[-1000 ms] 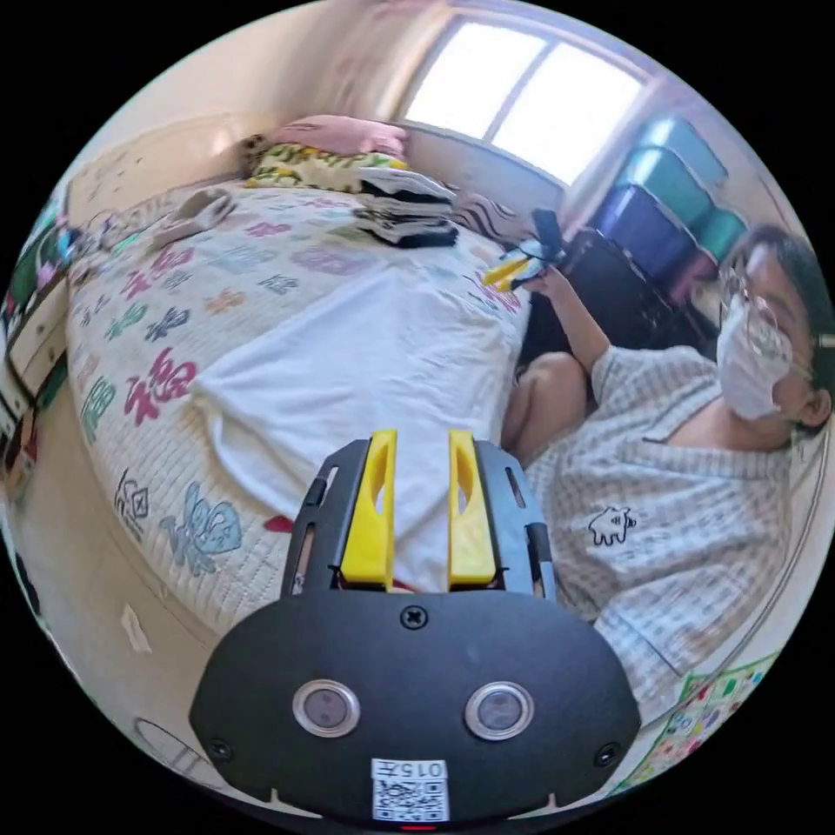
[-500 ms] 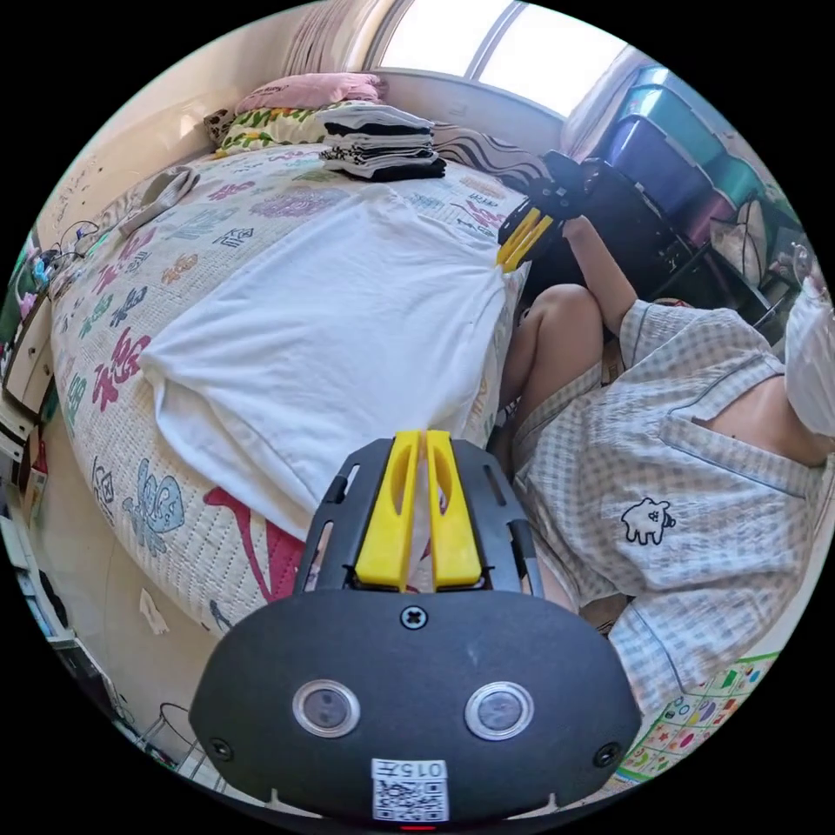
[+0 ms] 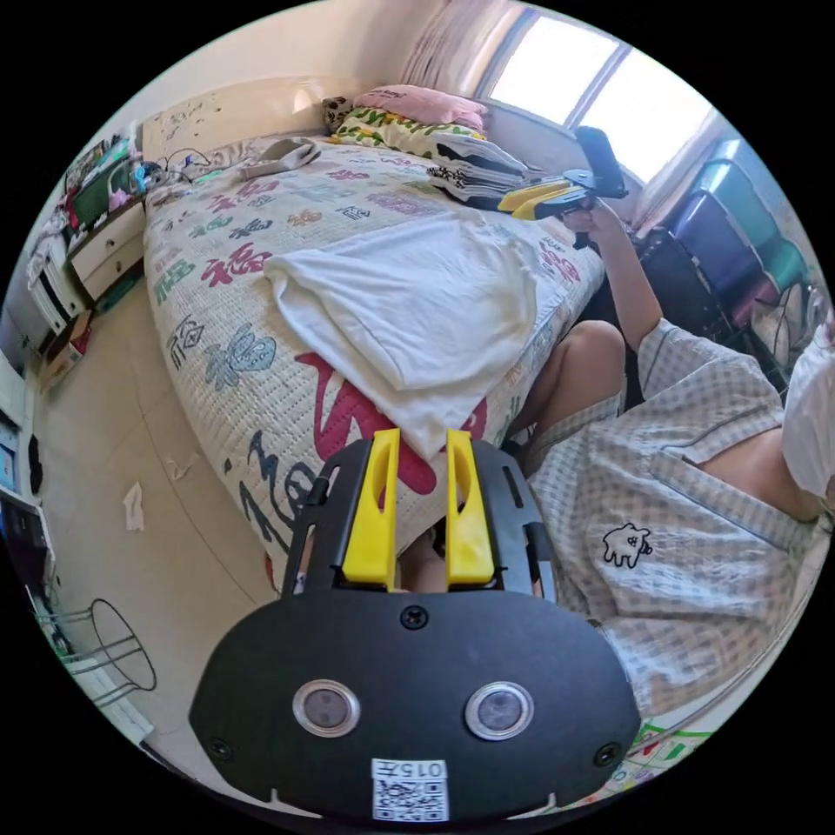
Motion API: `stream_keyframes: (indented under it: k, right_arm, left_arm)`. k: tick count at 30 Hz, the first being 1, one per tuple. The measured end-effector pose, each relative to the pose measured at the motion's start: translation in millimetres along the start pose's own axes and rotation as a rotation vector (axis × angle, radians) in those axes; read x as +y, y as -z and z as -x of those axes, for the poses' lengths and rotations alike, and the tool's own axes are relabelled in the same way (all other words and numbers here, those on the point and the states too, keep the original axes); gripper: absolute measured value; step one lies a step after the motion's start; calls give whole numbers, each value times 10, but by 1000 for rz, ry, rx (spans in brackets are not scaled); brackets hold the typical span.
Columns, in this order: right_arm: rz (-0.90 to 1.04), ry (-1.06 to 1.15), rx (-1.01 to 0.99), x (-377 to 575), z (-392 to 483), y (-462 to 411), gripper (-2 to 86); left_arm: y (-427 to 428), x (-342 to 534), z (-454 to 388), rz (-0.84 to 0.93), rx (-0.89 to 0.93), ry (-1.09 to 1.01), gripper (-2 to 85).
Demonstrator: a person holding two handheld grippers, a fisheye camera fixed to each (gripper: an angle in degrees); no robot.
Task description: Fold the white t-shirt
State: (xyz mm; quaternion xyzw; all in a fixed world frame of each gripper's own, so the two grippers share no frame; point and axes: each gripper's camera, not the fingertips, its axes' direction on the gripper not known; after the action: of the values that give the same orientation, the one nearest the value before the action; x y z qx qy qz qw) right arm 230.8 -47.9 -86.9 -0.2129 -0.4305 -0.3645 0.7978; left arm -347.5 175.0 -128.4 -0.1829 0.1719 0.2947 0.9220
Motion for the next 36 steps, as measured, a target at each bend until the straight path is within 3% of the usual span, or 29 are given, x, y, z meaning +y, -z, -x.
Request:
stream_keyframes:
  k: [3, 8, 13, 16, 18, 21, 26, 31, 36]
  right_arm:
    - [79, 33, 21, -12, 106, -151, 84]
    - [214, -163, 86, 250, -159, -603, 96]
    - [79, -237, -12, 522, -95, -571, 100]
    - [26, -185, 40, 639, 240, -539, 98]
    - [92, -176, 111, 653, 366, -661, 96]
    - [148, -240, 309, 601, 375, -879, 101]
    - [117, -224, 247, 577, 430, -990, 6]
    - [-2, -251, 249, 804, 692, -770, -9]
    - [94, -285, 232, 907, 812, -940, -9]
  left_arm:
    - [-174, 29, 50, 34, 34, 1, 82]
    - [-239, 44, 31, 45, 25, -41, 77]
    - [-239, 21, -24, -14, 14, -44, 79]
    - [-201, -49, -249, -107, -19, -113, 79]
    - [-252, -119, -416, -125, -53, -168, 80]
    - [-493, -306, -646, -83, -75, -252, 83]
    - [-956, -578, -805, 85, -112, -283, 79]
    - [-889, -550, -764, 128, -170, -240, 51]
    - [-719, -373, -565, 186, -174, -190, 27]
